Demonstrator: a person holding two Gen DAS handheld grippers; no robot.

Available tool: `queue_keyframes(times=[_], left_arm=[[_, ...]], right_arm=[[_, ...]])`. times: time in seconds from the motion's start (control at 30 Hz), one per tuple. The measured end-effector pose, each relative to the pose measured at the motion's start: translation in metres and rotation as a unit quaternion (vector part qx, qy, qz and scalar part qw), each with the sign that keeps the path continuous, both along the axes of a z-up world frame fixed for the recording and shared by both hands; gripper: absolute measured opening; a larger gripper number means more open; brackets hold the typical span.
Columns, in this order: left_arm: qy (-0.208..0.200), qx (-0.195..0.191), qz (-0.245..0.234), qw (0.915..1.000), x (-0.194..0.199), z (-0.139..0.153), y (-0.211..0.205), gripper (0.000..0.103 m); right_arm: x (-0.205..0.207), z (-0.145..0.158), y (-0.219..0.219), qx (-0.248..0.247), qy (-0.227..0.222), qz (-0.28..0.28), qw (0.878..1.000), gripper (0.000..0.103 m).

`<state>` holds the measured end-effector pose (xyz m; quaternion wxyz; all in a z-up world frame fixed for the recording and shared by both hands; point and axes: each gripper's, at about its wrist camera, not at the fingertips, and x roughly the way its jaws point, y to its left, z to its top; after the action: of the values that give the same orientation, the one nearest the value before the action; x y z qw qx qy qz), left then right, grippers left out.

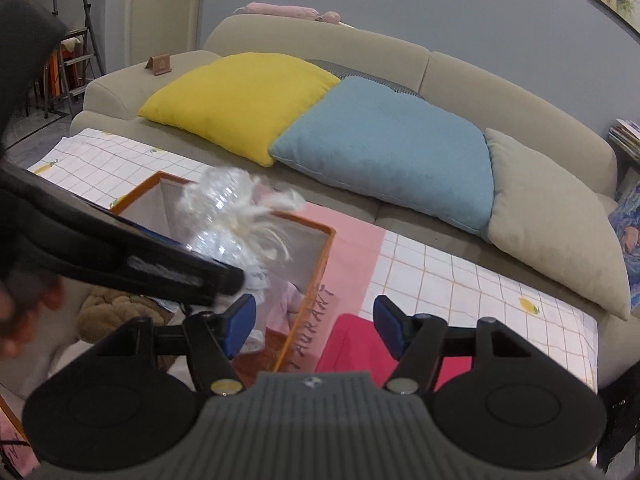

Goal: Organize soft objects

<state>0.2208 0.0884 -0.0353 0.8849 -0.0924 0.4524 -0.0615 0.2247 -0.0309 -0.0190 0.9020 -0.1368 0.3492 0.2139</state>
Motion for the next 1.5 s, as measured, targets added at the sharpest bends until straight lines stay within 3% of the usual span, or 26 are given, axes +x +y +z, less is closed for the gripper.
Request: queue_keyframes(times=[0.27, 0.57, 0.7, 1.07, 1.33, 1.4, 1.5], left_arm=[[0.032, 0.033, 0.0, 0.9989, 0.006, -0.028, -0.002, 0.056], [0.006, 0.017, 0.01, 0.9998, -0.008, -0.009, 0.008, 0.078], [-0.028, 0.017, 0.016, 0.9993, -0.025, 0.012, 0.01, 0.083], [-0.137, 0.0, 0.037, 0.9899, -0.095, 0.066, 0.003, 0.086], [-0.224, 0.053, -0.005, 0.973, -0.153, 0.081, -0.035, 0.087], [-0.231, 0.063, -0.013, 0.9707, -0.164, 0.082, -0.044, 0.087], [-0.229, 0.048, -0.006, 0.9723, -0.176, 0.084, -0.052, 0.087]], right_arm=[[0.001, -0.01, 0.001, -0.007, 0.015, 0.002, 1.0, 0.065], [-0.001, -0.008, -0.002, -0.005, 0.009, 0.0, 1.0, 0.066], [-0.011, 0.003, -0.007, 0.006, -0.007, -0.001, 1.0, 0.073], [-0.057, 0.046, -0.038, 0.046, -0.041, -0.01, 0.998, 0.082], [-0.107, 0.064, -0.079, 0.066, -0.054, -0.017, 0.996, 0.089], [-0.119, 0.066, -0.089, 0.072, -0.055, -0.028, 0.996, 0.09], [-0.138, 0.067, -0.104, 0.082, -0.057, -0.05, 0.994, 0.091]])
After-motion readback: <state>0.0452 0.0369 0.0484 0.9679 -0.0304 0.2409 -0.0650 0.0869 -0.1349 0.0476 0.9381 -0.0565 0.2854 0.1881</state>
